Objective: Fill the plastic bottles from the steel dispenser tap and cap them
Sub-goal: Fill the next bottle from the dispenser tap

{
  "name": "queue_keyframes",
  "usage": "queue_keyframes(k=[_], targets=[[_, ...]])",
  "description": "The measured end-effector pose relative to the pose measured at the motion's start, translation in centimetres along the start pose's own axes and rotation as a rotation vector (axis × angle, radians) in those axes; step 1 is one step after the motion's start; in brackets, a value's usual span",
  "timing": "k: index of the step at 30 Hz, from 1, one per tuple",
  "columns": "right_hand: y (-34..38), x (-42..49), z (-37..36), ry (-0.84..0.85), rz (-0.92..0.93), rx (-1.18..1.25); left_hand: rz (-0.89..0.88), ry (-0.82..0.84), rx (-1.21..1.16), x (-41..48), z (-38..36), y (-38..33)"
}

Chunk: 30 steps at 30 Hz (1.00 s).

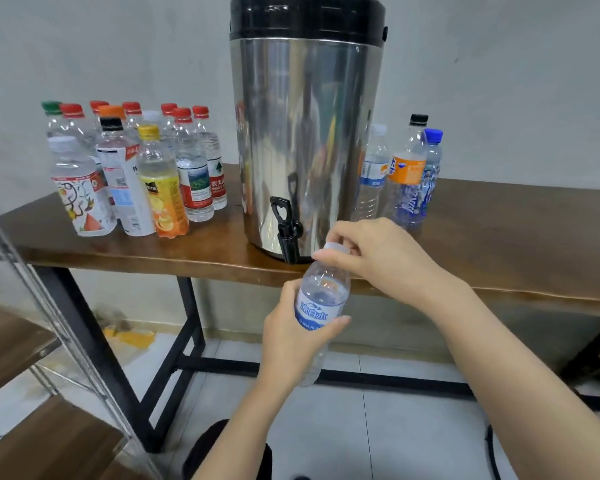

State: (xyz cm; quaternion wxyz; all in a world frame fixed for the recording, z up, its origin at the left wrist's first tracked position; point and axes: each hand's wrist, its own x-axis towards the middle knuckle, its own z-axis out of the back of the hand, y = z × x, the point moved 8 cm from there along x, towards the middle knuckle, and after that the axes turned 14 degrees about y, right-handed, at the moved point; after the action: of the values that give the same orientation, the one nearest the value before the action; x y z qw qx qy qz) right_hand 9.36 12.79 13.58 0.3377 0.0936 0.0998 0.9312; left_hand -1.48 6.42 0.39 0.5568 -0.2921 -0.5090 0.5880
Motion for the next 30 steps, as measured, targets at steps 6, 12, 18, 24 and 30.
queue_keyframes(k=[6,12,18,24,30], targets=[[0.3,0.7,-1.9,0.167,0.184,0.181,0.053,0.054,-0.015,0.1,0.5,2.1],[-1.5,2.2,-2.8,0.13,-0.038,0.111,0.053,0.025,0.033,0.4,0.6,2.8],[-0.7,3.1,-3.3,0.205,0.164,0.336,0.135,0.134,-0.088,0.5,0.7,5.2],[-7.6,4.1,-4.4,-0.098,-0.161,0.376,0.21,0.066,-0.146,0.4,1.4,8.2],[-11.9,4.2,-7.8,-0.119,-0.385,0.299,0.171,-0.042,-0.024,1.4,2.3,7.9]])
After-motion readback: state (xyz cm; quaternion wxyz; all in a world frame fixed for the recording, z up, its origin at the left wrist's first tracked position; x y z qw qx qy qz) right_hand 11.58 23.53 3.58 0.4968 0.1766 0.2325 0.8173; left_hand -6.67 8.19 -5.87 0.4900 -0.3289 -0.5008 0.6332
